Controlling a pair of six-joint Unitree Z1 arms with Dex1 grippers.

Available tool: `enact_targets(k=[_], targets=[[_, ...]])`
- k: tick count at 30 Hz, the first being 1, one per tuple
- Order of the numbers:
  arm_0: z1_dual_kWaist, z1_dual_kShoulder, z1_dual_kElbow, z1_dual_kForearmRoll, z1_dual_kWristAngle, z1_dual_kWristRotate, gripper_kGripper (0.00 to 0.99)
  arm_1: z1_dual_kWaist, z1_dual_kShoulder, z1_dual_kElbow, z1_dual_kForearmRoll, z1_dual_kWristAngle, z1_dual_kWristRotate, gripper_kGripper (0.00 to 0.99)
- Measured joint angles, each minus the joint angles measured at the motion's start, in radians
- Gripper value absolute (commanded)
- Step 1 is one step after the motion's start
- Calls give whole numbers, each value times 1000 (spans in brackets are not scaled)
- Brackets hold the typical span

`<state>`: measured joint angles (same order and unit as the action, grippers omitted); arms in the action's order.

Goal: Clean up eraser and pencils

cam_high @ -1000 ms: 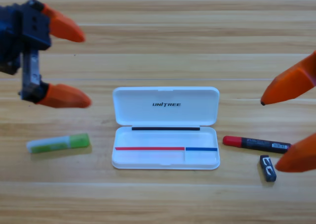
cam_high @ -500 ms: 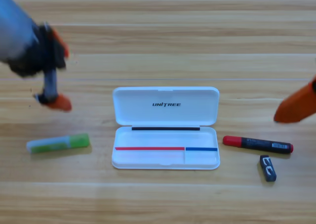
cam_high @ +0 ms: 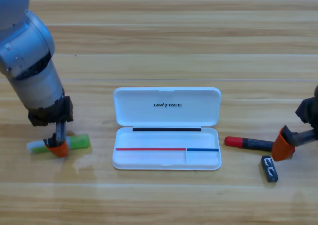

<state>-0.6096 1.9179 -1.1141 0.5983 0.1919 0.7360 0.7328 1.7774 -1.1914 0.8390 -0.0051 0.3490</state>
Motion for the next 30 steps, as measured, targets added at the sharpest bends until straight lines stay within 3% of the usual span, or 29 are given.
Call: enact_targets(k=[7, 15, 19, 24, 27, 30], targets=[[0, 5, 0, 0, 0, -14, 930, 32, 87, -65, 0, 0, 66, 904], [5, 5, 7, -1, -23, -16, 845, 65, 216, -100, 0, -18, 137, 805], [17, 5, 37, -10, -37, -12, 807, 67, 241, -101, 0, -37, 159, 603], [42, 3, 50, -22, -52, 12, 805, 69, 267, -105, 1, -37, 175, 270], [50, -4, 62, -35, -58, 22, 805, 72, 270, -108, 1, -37, 174, 20], [54, -11, 71, -36, -61, 28, 805, 73, 272, -112, 1, -36, 165, 0]])
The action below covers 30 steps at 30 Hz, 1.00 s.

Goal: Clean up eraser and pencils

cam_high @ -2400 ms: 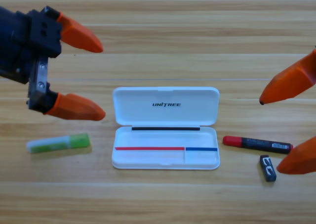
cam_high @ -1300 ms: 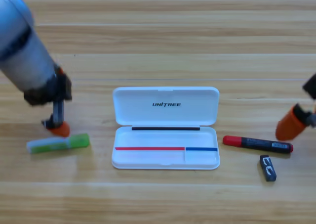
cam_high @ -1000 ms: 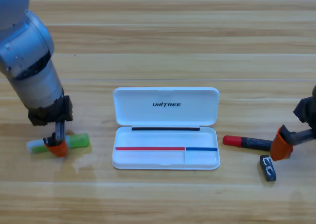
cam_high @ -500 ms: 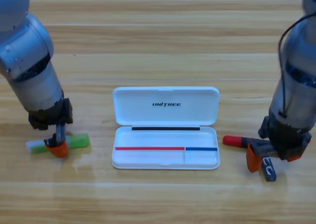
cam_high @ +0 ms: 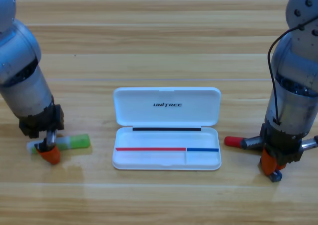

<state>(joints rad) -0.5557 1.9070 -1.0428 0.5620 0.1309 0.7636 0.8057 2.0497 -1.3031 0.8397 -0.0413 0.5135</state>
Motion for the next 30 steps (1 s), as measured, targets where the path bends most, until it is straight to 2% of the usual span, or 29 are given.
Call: enact_targets(k=[5, 7, 9, 14, 17, 21, 24, 26, 30], targets=[[5, -2, 1, 0, -11, 6, 749, 0, 0, -1, 9, 31, -70, 0], [5, -2, 3, -1, -15, 14, 664, 0, -2, -8, 51, 51, -144, 0], [6, -2, 8, -1, -19, 25, 543, 1, -15, -21, 103, 52, -283, 0], [7, -2, 11, -4, -32, 68, 198, 3, -109, -94, 137, 48, -719, 0], [7, -2, 11, -12, -37, 83, 49, 8, -138, -182, 202, 51, -951, 0], [7, -4, 12, -16, -40, 100, 46, 24, -133, -252, 269, 117, -1131, 0], [8, -7, 13, -16, -46, 107, 43, 42, -83, -310, 271, 125, -1180, 0], [8, -9, 12, -9, -47, 109, 0, 51, -35, -349, 271, 126, -1189, 0], [8, -19, -22, 42, -47, 109, 0, 67, 54, -409, 271, 126, -1202, 0]])
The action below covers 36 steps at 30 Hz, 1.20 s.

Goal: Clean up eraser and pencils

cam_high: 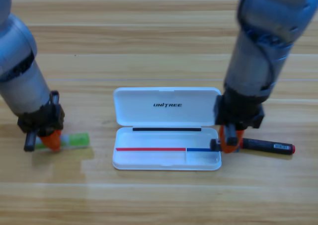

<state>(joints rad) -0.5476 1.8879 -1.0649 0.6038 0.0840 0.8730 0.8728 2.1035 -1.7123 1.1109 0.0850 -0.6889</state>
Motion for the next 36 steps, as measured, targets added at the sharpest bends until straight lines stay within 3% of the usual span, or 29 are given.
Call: enact_targets(k=[4, 17, 36], targets=[[0, -42, -43, 30, 0, 0, 0, 10, 52, -40, 0, 0, -6, 0], [-19, -138, -250, 257, 0, -25, 0, 21, 136, -115, 0, -15, -9, 0], [-64, -142, -269, 277, 1, -49, 0, 23, 153, -142, 0, -38, -9, 0]])
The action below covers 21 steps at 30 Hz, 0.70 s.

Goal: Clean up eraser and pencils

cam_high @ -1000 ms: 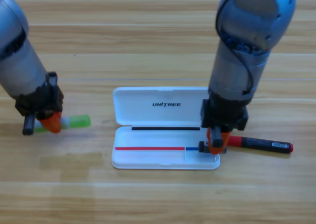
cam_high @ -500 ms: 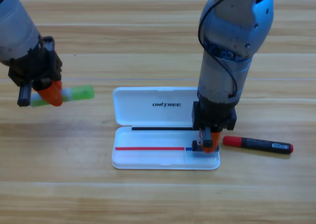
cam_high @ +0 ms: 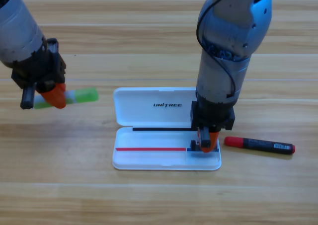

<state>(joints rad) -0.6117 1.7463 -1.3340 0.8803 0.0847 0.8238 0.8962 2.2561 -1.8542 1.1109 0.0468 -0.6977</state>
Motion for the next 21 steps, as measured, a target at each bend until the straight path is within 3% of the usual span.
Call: enact_targets(k=[2, 7, 10, 13, 21], targets=[[-2, 0, 0, 0, 0, 0, 0, 0, 6, 0, 0, 0, 0, 0], [-3, 0, 0, 0, 0, -1, 0, 1, 23, 0, 0, 0, 0, 508], [-4, 0, 0, 0, 0, -3, 0, 5, 23, 0, 2, 0, 0, 655], [-5, 1, 0, 0, 0, -4, 0, 8, 22, 0, 6, 0, 0, 715], [-16, 14, -2, 0, 0, -19, 0, 11, 8, 0, 37, 1, 0, 741]])
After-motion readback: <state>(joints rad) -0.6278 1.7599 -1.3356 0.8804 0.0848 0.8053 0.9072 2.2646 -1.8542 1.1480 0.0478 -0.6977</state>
